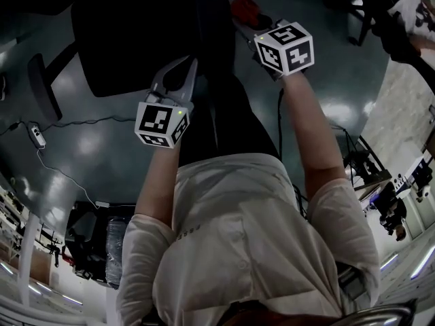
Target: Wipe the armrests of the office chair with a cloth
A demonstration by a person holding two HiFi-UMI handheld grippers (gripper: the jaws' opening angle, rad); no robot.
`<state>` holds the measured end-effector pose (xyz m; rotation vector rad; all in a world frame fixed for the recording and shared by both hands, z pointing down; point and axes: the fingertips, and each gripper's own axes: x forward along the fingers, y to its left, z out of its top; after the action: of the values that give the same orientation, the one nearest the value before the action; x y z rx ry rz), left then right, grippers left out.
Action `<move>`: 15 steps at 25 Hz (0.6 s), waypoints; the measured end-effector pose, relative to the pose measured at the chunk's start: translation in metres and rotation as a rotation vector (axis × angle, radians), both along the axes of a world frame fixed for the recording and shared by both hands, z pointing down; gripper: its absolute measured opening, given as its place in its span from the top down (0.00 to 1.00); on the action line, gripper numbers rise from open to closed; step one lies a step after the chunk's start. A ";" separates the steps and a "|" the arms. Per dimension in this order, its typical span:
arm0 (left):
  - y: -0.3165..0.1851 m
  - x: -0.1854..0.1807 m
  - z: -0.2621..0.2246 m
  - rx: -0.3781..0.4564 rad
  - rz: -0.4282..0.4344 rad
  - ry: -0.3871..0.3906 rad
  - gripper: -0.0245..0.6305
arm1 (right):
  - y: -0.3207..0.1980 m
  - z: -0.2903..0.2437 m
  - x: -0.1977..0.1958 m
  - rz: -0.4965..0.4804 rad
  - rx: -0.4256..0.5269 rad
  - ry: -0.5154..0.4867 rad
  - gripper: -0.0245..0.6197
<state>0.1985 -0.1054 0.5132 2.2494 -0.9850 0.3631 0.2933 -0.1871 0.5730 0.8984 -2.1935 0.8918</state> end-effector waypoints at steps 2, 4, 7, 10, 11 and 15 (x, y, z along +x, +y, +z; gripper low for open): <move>0.011 -0.001 -0.002 0.004 0.027 0.001 0.94 | 0.015 -0.001 0.001 0.030 0.001 0.009 0.88; 0.022 -0.004 -0.006 0.011 0.048 0.008 0.94 | 0.032 -0.002 0.001 0.061 -0.001 0.014 0.88; 0.040 -0.013 -0.011 0.019 0.076 0.014 0.94 | 0.057 -0.002 -0.001 0.112 -0.011 0.005 0.88; 0.056 -0.019 -0.013 0.022 0.104 0.017 0.94 | 0.082 -0.001 0.000 0.139 -0.019 0.007 0.88; 0.061 -0.022 -0.013 0.023 0.113 0.018 0.94 | 0.090 0.000 0.000 0.143 -0.020 0.011 0.88; 0.080 -0.034 -0.009 0.028 0.140 0.022 0.94 | 0.119 0.003 -0.005 0.178 -0.024 0.022 0.88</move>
<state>0.1644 -0.0254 0.5039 2.3497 -0.8281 0.3864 0.2879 -0.0676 0.5762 1.0990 -2.1045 0.9845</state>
